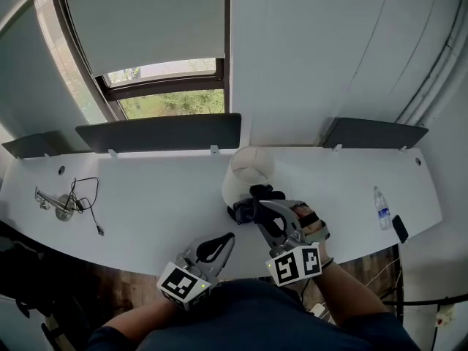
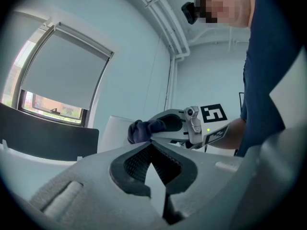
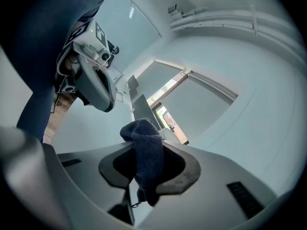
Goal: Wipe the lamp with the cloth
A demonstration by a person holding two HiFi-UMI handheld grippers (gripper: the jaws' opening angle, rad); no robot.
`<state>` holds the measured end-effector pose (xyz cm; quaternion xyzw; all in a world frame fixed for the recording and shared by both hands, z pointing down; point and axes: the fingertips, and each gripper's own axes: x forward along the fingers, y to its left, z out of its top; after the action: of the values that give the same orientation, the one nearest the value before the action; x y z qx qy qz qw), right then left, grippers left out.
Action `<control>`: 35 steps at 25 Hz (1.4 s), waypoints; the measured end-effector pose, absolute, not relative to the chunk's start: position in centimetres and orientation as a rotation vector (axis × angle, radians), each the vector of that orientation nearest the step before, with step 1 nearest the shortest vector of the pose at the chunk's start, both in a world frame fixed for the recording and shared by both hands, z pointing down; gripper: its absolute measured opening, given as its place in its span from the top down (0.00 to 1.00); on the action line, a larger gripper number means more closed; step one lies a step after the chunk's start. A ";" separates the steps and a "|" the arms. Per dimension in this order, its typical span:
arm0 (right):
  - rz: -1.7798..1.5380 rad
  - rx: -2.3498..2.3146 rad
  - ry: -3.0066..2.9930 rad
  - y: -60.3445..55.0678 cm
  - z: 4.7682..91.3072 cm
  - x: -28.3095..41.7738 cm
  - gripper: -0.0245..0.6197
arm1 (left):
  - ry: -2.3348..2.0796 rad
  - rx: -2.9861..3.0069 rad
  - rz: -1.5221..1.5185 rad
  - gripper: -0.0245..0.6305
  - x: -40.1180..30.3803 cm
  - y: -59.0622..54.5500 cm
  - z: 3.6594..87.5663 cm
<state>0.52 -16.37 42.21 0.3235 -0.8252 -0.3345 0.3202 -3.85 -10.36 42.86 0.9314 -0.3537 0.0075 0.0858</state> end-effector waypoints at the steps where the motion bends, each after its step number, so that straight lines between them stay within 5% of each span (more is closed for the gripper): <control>1: -0.892 0.861 -2.166 -16.5 41.7 0.7 0.80 | -1.048 2.778 0.023 0.95 -3.6 -10.4 42.8; 35: -0.720 0.611 -2.226 -18.0 54.5 1.7 0.80 | -1.177 2.674 0.151 0.95 -4.4 -12.2 45.1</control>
<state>1.66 -17.97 54.45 0.2363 -0.8611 -0.2784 0.3538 -4.41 -12.24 45.13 0.9086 -0.4001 0.0511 0.1080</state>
